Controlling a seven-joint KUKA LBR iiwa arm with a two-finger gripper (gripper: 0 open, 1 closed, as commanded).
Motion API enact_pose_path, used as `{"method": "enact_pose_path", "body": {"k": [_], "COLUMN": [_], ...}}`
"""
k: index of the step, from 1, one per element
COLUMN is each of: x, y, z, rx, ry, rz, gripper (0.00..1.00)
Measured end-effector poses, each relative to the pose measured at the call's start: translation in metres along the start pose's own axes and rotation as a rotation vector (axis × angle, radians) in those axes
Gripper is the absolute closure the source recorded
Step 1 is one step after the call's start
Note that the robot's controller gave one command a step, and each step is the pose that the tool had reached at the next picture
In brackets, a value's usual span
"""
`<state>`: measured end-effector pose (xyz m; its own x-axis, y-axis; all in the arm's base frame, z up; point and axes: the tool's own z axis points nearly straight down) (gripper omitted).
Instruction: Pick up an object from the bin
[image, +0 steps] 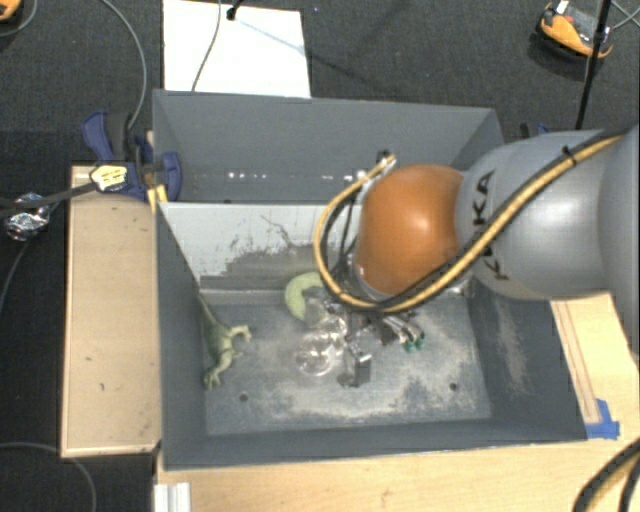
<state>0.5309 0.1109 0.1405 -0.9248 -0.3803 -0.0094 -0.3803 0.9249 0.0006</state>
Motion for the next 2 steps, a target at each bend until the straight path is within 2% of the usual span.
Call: {"method": "enact_pose_path", "body": {"k": [1,2], "x": [-0.006,-0.010], "y": [-0.022,-0.032], "z": [0.037,0.070], "rx": [0.001,-0.001], "ry": [0.000,0.000], "rz": [-0.111,-0.168], "gripper": [0.00,1.00]}}
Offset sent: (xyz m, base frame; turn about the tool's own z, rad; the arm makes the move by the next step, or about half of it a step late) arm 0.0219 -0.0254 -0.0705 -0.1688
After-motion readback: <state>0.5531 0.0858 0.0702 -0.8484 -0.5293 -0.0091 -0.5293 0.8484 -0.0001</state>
